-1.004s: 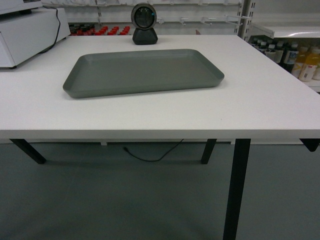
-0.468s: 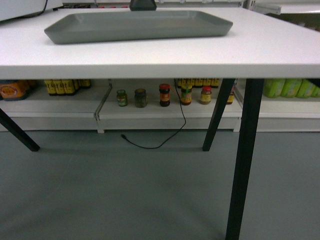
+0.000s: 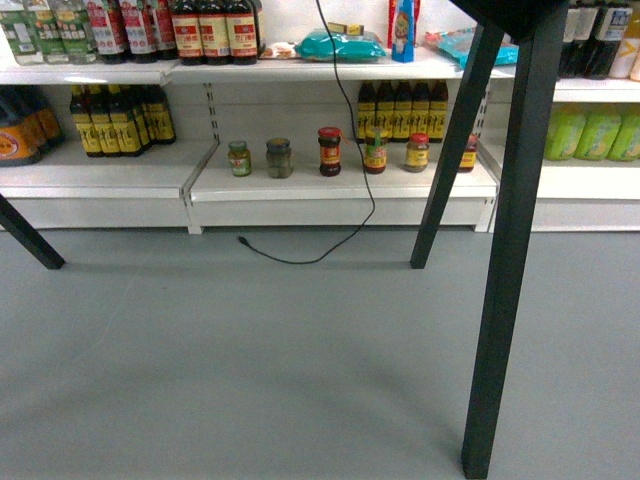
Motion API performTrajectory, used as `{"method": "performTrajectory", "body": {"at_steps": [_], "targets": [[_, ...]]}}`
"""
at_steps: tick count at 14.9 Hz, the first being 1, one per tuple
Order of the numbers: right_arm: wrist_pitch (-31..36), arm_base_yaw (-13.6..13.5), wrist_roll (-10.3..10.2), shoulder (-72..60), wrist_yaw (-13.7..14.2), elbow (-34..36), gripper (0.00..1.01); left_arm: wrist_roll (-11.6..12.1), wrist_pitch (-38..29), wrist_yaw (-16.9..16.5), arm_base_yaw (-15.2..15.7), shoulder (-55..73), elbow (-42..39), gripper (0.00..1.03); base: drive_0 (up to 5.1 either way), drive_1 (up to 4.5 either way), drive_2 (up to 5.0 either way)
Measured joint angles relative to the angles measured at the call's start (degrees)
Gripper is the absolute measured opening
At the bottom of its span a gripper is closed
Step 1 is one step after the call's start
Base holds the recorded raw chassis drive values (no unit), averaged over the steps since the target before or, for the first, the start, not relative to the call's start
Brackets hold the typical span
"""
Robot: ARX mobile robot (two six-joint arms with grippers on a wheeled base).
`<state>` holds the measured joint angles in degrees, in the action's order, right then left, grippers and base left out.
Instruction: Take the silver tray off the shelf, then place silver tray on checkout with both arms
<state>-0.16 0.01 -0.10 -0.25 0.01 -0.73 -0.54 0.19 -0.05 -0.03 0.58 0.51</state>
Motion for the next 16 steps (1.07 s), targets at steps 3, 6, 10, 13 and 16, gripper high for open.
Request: {"method": "performTrajectory", "body": {"at_steps": [3, 6, 10, 13, 16], "targets": [[-0.3, 0.0, 0.1, 0.0, -0.1, 0.0, 0.98, 0.0, 0.3, 0.1, 0.0, 0.0, 0.0, 0.98, 0.0, 0.00, 0.0], [-0.2, 0.0, 0.1, 0.0, 0.0, 0.0, 0.98, 0.0, 0.2, 0.1, 0.0, 0.0, 0.0, 0.98, 0.0, 0.00, 0.0], [-0.1, 0.0, 0.1, 0.0, 0.0, 0.0, 0.98, 0.0, 0.1, 0.1, 0.0, 0.0, 0.0, 0.98, 0.0, 0.00, 0.0], [-0.1, 0.0, 0.1, 0.0, 0.0, 0.0, 0.98, 0.0, 0.1, 0.1, 0.0, 0.0, 0.0, 0.98, 0.0, 0.00, 0.0], [-0.1, 0.0, 0.1, 0.0, 0.0, 0.0, 0.98, 0.0, 0.1, 0.1, 0.0, 0.0, 0.0, 0.98, 0.0, 0.00, 0.0]]}}
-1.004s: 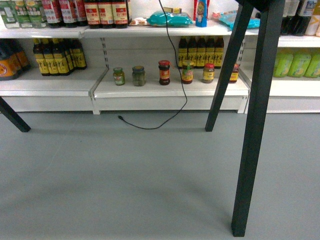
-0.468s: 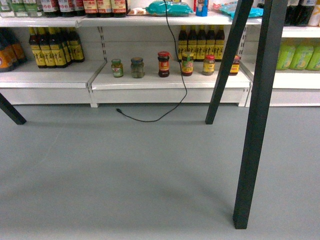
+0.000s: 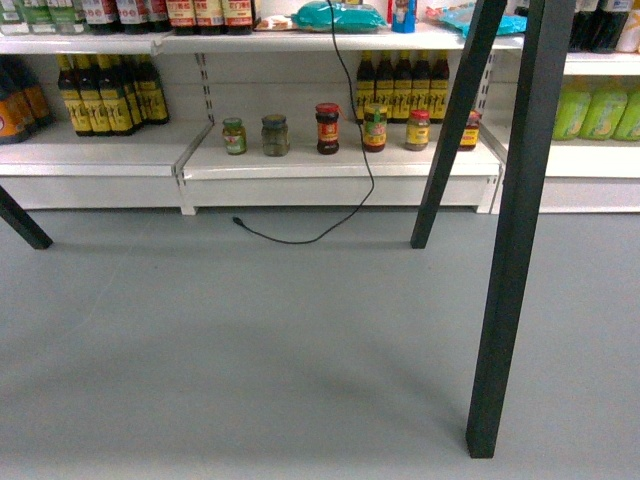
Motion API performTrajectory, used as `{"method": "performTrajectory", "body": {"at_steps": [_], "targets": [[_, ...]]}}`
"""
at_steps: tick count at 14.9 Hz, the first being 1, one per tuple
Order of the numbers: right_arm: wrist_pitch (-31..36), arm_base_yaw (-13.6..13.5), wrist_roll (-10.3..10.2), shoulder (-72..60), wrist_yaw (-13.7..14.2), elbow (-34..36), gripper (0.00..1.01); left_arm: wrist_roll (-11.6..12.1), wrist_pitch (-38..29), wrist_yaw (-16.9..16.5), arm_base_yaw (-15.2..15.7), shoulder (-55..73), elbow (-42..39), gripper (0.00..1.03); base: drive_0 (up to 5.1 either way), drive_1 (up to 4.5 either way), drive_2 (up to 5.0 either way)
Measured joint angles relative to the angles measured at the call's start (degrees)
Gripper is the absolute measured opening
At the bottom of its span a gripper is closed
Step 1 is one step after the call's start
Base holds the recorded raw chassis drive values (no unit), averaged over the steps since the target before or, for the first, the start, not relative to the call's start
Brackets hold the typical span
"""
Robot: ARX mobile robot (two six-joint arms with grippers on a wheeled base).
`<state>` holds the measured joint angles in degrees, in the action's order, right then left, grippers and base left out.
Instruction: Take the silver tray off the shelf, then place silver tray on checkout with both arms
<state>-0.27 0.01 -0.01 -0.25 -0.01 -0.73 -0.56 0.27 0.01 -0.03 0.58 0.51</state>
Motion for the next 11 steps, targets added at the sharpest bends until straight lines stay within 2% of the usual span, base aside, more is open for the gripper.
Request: {"method": "performTrajectory", "body": {"at_steps": [11], "targets": [[0.0, 0.0, 0.0, 0.0, 0.0, 0.0, 0.98, 0.0, 0.0, 0.0, 0.0, 0.0, 0.0, 0.98, 0.0, 0.00, 0.0]]}}
